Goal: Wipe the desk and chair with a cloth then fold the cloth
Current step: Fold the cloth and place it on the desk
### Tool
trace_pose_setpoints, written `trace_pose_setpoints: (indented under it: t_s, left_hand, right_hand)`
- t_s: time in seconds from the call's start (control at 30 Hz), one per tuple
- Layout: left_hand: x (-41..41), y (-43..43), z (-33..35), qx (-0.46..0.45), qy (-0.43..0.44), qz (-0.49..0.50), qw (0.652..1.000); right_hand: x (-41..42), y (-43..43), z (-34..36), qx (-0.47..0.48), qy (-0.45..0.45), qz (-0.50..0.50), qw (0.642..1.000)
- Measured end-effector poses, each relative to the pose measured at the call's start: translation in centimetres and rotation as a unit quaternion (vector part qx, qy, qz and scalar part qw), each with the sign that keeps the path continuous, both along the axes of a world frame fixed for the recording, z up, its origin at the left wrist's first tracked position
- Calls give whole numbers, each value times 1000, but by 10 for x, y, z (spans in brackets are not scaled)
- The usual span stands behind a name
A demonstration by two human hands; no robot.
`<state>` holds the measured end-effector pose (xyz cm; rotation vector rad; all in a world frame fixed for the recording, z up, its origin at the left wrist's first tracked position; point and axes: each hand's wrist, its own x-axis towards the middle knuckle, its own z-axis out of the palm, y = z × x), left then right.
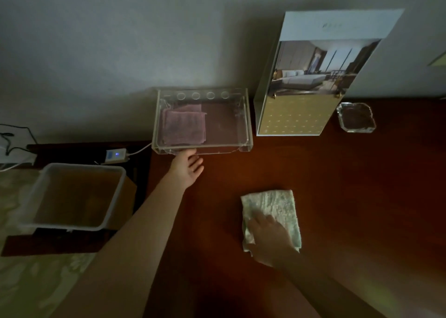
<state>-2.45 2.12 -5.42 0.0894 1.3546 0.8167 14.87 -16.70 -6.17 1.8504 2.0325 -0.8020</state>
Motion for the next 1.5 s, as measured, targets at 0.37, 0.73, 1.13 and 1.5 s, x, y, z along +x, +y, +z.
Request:
trace_pose_setpoints:
  t_s: [0.37,0.73,1.13,1.5]
  left_hand:
    - [2,5,1,31,-32,47,998]
    - [8,-3,-4,7,-18,73,997]
    - [2,-38,-12,-18,14,31,999]
    - [-13,-84,-4,-51,53,16,997]
  right_hand:
    - [12,-14,-1,-6,-20,70,997]
    - [22,-36,4,-14,20,71,997]
    - [23,84,14,31,252,-339,906]
    - [0,97,-14,45,269,-503,820]
